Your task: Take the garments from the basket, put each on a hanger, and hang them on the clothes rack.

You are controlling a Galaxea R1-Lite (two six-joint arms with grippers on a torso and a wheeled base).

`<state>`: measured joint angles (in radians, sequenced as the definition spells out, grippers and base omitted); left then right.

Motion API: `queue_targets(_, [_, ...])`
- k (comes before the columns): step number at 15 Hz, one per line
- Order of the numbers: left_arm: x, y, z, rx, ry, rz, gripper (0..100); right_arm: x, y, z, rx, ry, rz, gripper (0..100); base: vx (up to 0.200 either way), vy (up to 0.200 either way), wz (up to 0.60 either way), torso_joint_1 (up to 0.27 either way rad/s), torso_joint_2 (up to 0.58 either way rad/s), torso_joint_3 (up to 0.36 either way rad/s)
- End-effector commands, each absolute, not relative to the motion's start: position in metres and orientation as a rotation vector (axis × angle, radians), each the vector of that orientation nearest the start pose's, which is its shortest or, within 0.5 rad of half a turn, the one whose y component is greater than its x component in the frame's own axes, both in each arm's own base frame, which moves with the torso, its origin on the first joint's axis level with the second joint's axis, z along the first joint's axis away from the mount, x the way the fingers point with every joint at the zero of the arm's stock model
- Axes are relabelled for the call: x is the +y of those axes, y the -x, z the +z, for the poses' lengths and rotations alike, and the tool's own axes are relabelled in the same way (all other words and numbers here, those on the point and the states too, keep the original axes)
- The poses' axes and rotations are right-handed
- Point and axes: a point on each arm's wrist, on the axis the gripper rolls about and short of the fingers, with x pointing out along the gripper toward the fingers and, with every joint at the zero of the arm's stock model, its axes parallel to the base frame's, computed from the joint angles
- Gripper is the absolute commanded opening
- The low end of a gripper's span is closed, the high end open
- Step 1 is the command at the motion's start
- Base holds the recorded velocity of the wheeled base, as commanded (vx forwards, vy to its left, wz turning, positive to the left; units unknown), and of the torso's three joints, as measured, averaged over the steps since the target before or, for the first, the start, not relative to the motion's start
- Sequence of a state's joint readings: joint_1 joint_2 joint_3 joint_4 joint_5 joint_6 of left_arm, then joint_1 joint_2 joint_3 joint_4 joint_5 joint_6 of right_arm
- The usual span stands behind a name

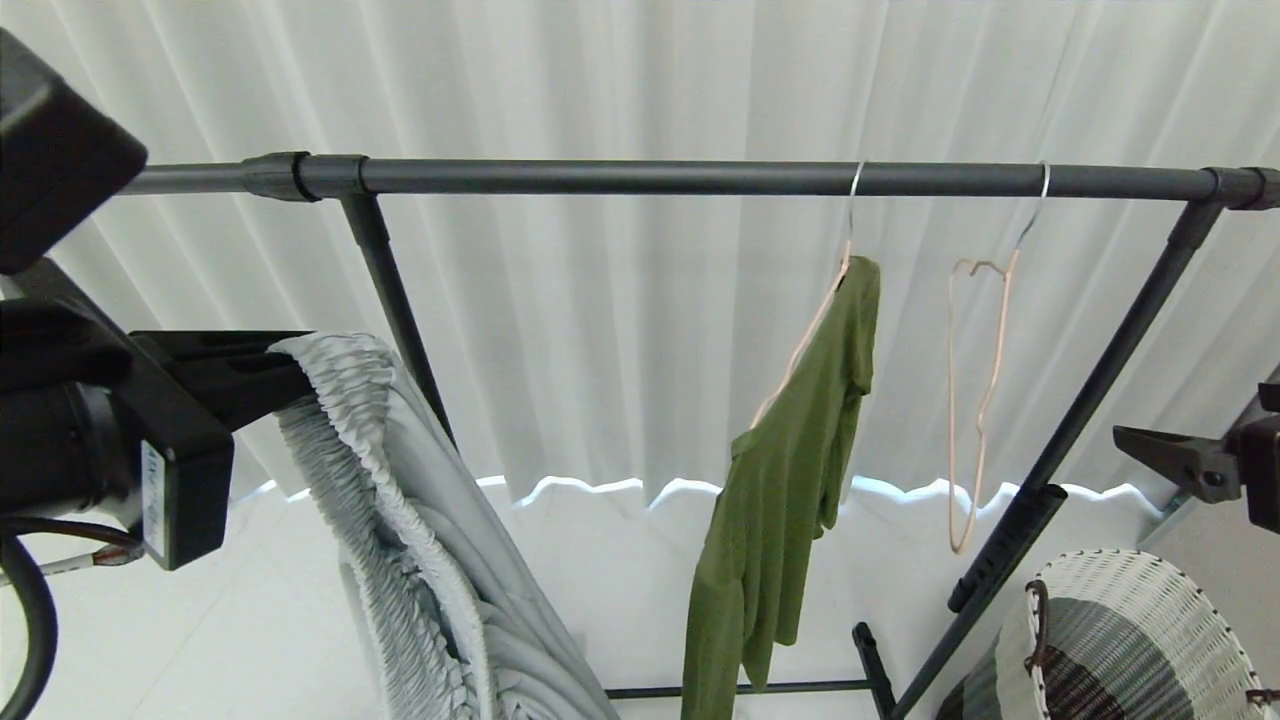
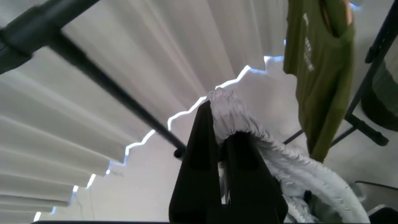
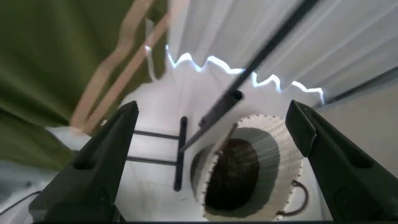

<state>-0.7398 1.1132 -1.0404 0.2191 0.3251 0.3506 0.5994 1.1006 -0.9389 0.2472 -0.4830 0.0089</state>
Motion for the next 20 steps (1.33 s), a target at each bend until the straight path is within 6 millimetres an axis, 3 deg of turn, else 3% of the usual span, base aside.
queue_targets(1, [-0.093,-0.112,0.302,0.183,-0.496,-0.454,0,0.071,-0.123,0.274,0.354,0.203,0.112,100,0.000,0.000,0.00,0.000,0.00,0.000])
queue_targets(5, [-0.092,-0.111,0.302,0.180,-0.496,-0.454,0,0.070,-0.142,0.265,0.377,0.184,0.080,100,0.000,0.000,0.00,0.000,0.00,0.000])
queue_targets(9, [-0.092,-0.111,0.300,0.187,-0.499,-0.455,0,0.090,-0.179,0.263,0.324,0.138,0.145,100,0.000,0.000,0.00,0.000,0.00,0.000])
queue_targets(12, [-0.089,-0.112,0.290,0.205,-0.510,-0.444,0,0.102,-0.200,0.251,0.360,0.125,0.138,100,0.000,0.000,0.00,0.000,0.00,0.000])
queue_targets(20, [-0.090,-0.112,0.291,0.181,-0.498,-0.438,0,0.098,-0.209,0.241,0.410,0.044,0.079,100,0.000,0.000,0.00,0.000,0.00,0.000])
